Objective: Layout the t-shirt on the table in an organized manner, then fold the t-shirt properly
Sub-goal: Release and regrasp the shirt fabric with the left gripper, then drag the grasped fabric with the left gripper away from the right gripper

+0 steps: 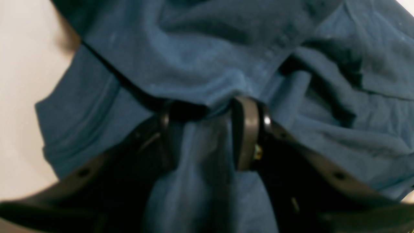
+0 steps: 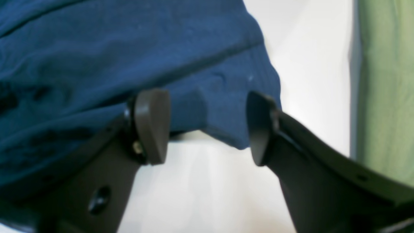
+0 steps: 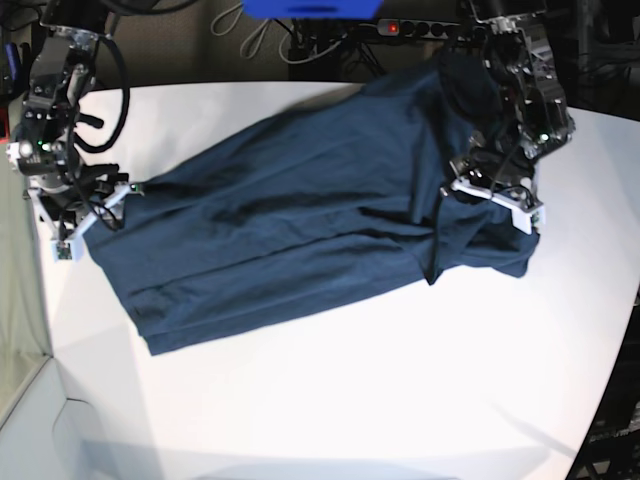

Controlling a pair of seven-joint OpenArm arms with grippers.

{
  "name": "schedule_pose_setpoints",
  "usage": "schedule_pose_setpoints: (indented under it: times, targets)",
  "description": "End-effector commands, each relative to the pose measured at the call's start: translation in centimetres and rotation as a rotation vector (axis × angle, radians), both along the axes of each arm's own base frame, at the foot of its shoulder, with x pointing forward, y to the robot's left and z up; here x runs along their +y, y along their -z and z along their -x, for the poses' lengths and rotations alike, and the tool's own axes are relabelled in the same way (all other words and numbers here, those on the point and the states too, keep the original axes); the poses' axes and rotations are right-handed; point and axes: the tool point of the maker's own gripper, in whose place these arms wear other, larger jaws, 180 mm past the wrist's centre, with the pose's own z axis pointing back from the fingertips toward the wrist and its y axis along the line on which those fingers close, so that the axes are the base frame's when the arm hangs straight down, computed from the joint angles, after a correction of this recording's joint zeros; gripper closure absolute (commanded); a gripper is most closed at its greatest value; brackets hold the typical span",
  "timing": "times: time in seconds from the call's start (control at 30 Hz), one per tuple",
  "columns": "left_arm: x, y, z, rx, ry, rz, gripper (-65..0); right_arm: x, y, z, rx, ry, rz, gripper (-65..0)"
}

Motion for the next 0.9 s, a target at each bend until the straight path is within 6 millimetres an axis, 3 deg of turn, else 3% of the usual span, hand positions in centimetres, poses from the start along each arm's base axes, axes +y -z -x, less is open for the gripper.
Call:
schedule_pose_setpoints:
  times: [0.0, 0.1, 0.17, 0.2, 0.5, 0.6, 0.7, 0.87]
  targets:
    - [0.1, -1.4, -1.5, -0.058, 0.0, -0.005, -22.7, -0.4, -1.4, -0.8, -0.05, -0.009, 0.017, -38.1]
    - [0.2, -1.8, -2.3, -0.074, -0.002, -0.004, -13.8, -0.4, -1.4, -0.9, -0.052, -0.009, 0.017, -38.1]
    - [0.1, -2.1, -2.7, -0.085, -0.004, -0.001, -2.2, -0.4, -1.4, -0.9, -0.052, -0.009, 0.017, -38.1]
    - [-0.2, -2.3, -3.0, -0.092, -0.005, 0.008, 0.0, -0.4, -1.4, -0.9, -0.052, -0.009, 0.017, -38.1]
    - [-1.1, -3.5, -3.6, -0.133, -0.011, 0.027, -0.2, -0.4, -1.4, -0.8, -0.05, -0.009, 0.017, -38.1]
    - [-0.7, -6.2, -4.4, -0.214, -0.02, 0.005, -0.2, -0.4, -1.3, -0.8, -0.047, -0.009, 0.016, -38.1]
    - [-0.2, -10.1, -6.9, -0.363, -0.038, -0.028, -0.2, -0.3, -1.2, -0.8, -0.046, -0.008, 0.014, -38.1]
    - [0.2, -16.0, -11.4, -0.549, -0.052, -0.042, -0.2, 1.4, -0.4, -0.7, -0.033, -0.033, -0.011, -38.1]
